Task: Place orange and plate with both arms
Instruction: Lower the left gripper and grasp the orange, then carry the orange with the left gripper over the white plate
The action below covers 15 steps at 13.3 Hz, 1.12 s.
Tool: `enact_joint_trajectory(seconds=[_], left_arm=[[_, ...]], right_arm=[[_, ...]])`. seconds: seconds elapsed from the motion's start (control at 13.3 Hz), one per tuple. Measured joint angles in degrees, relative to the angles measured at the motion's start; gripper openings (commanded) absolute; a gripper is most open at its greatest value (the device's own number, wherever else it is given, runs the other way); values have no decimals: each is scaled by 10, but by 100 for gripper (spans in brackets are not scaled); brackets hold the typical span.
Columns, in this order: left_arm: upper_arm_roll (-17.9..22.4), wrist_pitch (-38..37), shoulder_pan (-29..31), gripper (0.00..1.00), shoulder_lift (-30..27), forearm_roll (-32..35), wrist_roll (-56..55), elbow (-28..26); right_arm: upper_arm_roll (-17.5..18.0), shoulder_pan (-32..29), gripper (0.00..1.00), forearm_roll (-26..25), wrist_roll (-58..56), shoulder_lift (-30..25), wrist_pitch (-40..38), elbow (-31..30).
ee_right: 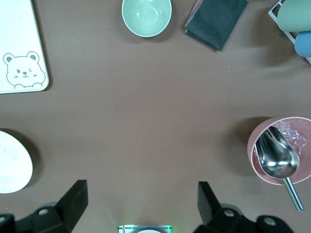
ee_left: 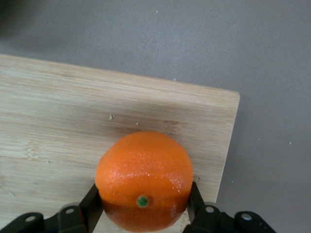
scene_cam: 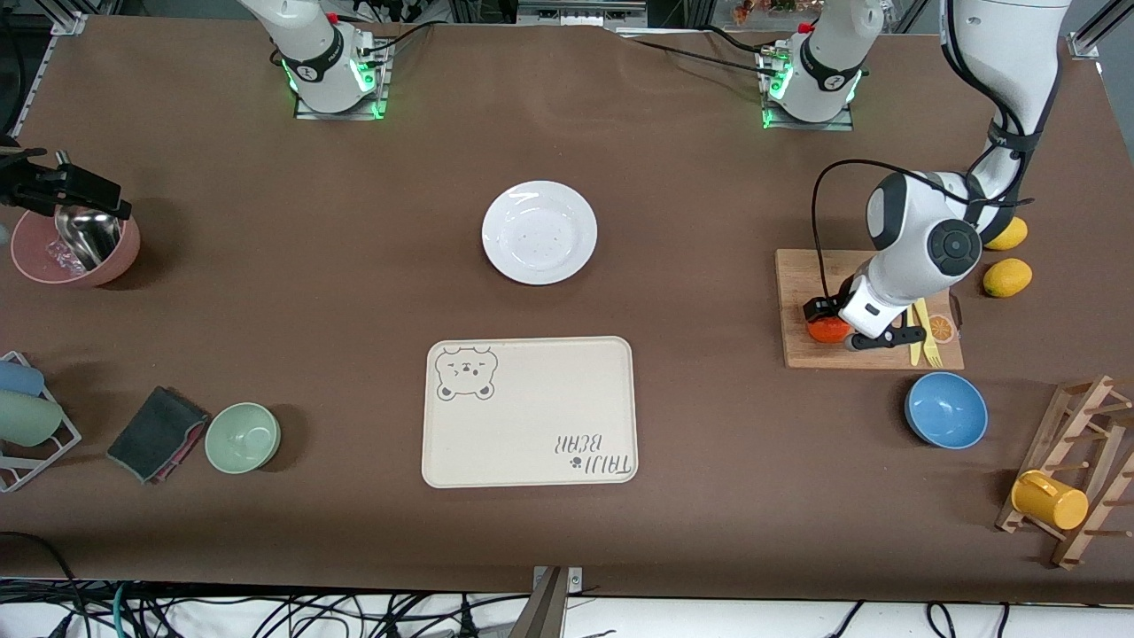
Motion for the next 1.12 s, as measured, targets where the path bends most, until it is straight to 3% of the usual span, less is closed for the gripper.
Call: enact_joint_trajectory(seconds=[0.15, 0.38, 0.75, 1.12], left_arm=[[0, 1, -3, 7, -5, 0, 0, 5], [0, -21, -21, 6, -46, 0, 0, 15], [-19, -92, -111, 7, -134, 0, -62, 18], [-52, -91, -253, 7, -97, -1, -264, 77]], right_arm=[[0, 0, 100, 0, 0, 0, 0, 0], [0, 0, 100, 0, 0, 0, 0, 0], [0, 0, 100, 0, 0, 0, 0, 0], [-1, 0, 100, 0, 0, 0, 0, 0]])
